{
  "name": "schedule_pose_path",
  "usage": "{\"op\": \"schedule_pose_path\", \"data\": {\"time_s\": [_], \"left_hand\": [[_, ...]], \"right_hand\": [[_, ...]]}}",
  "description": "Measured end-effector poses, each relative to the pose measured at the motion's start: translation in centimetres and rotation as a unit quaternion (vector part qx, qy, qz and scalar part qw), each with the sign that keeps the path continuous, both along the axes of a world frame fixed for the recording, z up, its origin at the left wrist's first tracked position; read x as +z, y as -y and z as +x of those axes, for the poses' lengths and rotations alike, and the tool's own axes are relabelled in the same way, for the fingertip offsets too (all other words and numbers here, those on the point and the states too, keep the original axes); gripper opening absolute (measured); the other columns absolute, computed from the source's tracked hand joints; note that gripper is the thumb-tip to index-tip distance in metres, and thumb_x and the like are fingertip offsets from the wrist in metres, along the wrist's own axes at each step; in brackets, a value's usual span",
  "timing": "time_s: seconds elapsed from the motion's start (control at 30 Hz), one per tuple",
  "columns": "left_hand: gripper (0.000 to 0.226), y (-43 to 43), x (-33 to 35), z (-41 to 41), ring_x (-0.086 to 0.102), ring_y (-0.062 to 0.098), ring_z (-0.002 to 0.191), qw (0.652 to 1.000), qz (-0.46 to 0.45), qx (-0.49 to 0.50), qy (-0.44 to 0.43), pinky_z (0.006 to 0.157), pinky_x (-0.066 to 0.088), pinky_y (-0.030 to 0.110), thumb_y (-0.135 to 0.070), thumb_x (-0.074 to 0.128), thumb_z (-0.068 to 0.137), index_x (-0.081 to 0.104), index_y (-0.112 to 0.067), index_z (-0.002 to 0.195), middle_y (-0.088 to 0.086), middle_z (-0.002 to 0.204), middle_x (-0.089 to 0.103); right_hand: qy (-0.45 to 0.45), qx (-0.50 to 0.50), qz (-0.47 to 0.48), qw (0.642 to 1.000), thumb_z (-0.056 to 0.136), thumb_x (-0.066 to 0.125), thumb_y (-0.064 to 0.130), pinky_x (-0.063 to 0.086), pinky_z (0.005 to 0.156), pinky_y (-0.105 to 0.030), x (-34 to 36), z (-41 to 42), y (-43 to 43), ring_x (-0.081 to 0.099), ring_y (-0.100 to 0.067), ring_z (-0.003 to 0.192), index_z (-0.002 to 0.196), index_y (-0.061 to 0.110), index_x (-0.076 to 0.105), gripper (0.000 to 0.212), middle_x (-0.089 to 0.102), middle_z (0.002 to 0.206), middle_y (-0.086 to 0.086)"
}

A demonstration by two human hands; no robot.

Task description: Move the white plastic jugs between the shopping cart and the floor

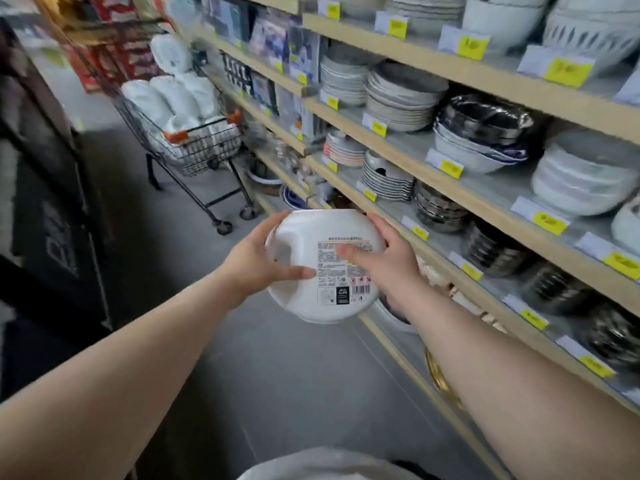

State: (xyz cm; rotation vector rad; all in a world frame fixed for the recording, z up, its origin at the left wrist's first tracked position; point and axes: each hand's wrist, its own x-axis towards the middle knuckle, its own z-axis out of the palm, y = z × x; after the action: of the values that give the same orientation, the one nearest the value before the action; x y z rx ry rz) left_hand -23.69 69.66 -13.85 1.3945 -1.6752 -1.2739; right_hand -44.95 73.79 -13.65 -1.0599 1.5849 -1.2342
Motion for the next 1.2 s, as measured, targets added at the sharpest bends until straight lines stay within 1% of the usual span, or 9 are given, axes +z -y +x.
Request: {"op": "schedule_pose_path", "data": {"time_s": [0.1, 0.33, 0.5, 0.53, 0.6, 0.67, 0.8, 0.97, 1.2], "left_hand": [[0.109, 2.3, 0.4, 5.5, 0.059, 0.016, 0.114, 0.999, 0.001, 0.052, -0.005, 0.098, 0.050, 0.043, -0.048, 0.095, 0.035, 0.042, -0.053, 0.131, -0.014, 0.125, 0.058], [0.100, 9.6, 0.2, 15.1, 0.057, 0.013, 0.114, 0.984, -0.001, 0.180, -0.021, 0.100, 0.049, 0.039, -0.026, 0.096, 0.048, 0.044, -0.048, 0.131, -0.014, 0.124, 0.057], [0.108, 17.4, 0.8, 21.0, 0.054, 0.017, 0.117, 0.965, 0.002, 0.263, -0.019, 0.100, 0.048, 0.040, -0.024, 0.095, 0.050, 0.037, -0.050, 0.138, -0.014, 0.129, 0.053], [0.109, 18.9, 1.0, 22.1, 0.054, 0.017, 0.116, 0.961, 0.002, 0.276, -0.021, 0.096, 0.050, 0.037, -0.024, 0.095, 0.051, 0.036, -0.050, 0.139, -0.014, 0.129, 0.053], [0.108, 21.9, 1.6, 24.2, 0.055, 0.016, 0.114, 0.953, 0.003, 0.300, -0.035, 0.076, 0.054, 0.022, -0.022, 0.094, 0.054, 0.034, -0.049, 0.140, -0.013, 0.128, 0.053], [0.108, 24.5, 1.9, 26.5, 0.055, 0.016, 0.114, 0.945, -0.001, 0.323, -0.041, 0.060, 0.049, 0.013, -0.020, 0.093, 0.056, 0.033, -0.049, 0.141, -0.013, 0.129, 0.051], [0.107, 29.3, 2.2, 31.5, 0.053, 0.014, 0.115, 0.932, -0.005, 0.360, -0.042, 0.055, 0.043, 0.008, -0.021, 0.092, 0.057, 0.032, -0.048, 0.142, -0.016, 0.129, 0.049], [0.106, 36.7, 1.4, 39.5, 0.052, 0.014, 0.117, 0.928, -0.007, 0.371, -0.023, 0.066, 0.044, 0.013, -0.026, 0.092, 0.058, 0.032, -0.051, 0.141, -0.017, 0.129, 0.047], [0.110, 50.4, 2.3, 51.6, 0.052, 0.017, 0.119, 0.947, 0.001, 0.321, 0.006, 0.096, 0.049, 0.038, -0.027, 0.093, 0.055, 0.030, -0.054, 0.140, -0.016, 0.132, 0.048]], "right_hand": [[-0.001, 0.051, -0.009, 0.999, 0.059, 0.091, 0.029, 0.052, 0.096, -0.040, 0.5, 4.9, 4.5, 0.061, -0.013, 0.109, 0.139, 0.030, 0.047, 0.091, 0.060, 0.126, 0.008], [0.010, 0.178, -0.024, 0.984, 0.060, 0.091, 0.025, 0.053, 0.095, -0.036, -0.1, 15.1, 17.7, 0.060, -0.014, 0.112, 0.142, 0.025, 0.046, 0.093, 0.058, 0.131, 0.002], [0.011, 0.257, -0.033, 0.966, 0.057, 0.091, 0.032, 0.053, 0.090, -0.032, -0.3, 22.1, 29.0, 0.060, -0.013, 0.111, 0.141, 0.027, 0.046, 0.095, 0.057, 0.129, 0.005], [0.013, 0.274, -0.033, 0.961, 0.058, 0.091, 0.031, 0.053, 0.091, -0.031, 0.1, 23.4, 31.1, 0.059, -0.014, 0.111, 0.141, 0.027, 0.045, 0.095, 0.057, 0.129, 0.005], [0.016, 0.308, -0.032, 0.951, 0.060, 0.090, 0.028, 0.052, 0.094, -0.035, 0.8, 26.0, 35.3, 0.058, -0.014, 0.112, 0.142, 0.026, 0.044, 0.095, 0.056, 0.126, 0.006], [0.013, 0.340, -0.035, 0.940, 0.058, 0.091, 0.029, 0.052, 0.097, -0.038, 1.4, 28.9, 39.1, 0.058, -0.015, 0.114, 0.142, 0.026, 0.044, 0.096, 0.057, 0.126, 0.006], [0.001, 0.375, -0.037, 0.926, 0.052, 0.091, 0.036, 0.051, 0.097, -0.039, 1.7, 34.9, 45.6, 0.057, -0.016, 0.116, 0.141, 0.027, 0.046, 0.101, 0.057, 0.130, 0.004], [0.003, 0.383, -0.049, 0.922, 0.058, 0.091, 0.030, 0.053, 0.094, -0.035, 1.0, 42.9, 53.3, 0.057, -0.014, 0.114, 0.140, 0.030, 0.046, 0.094, 0.055, 0.124, 0.009], [0.007, 0.336, -0.053, 0.940, 0.057, 0.091, 0.030, 0.054, 0.091, -0.036, 1.3, 53.7, 65.1, 0.058, -0.016, 0.114, 0.140, 0.030, 0.045, 0.095, 0.055, 0.132, 0.004]]}}
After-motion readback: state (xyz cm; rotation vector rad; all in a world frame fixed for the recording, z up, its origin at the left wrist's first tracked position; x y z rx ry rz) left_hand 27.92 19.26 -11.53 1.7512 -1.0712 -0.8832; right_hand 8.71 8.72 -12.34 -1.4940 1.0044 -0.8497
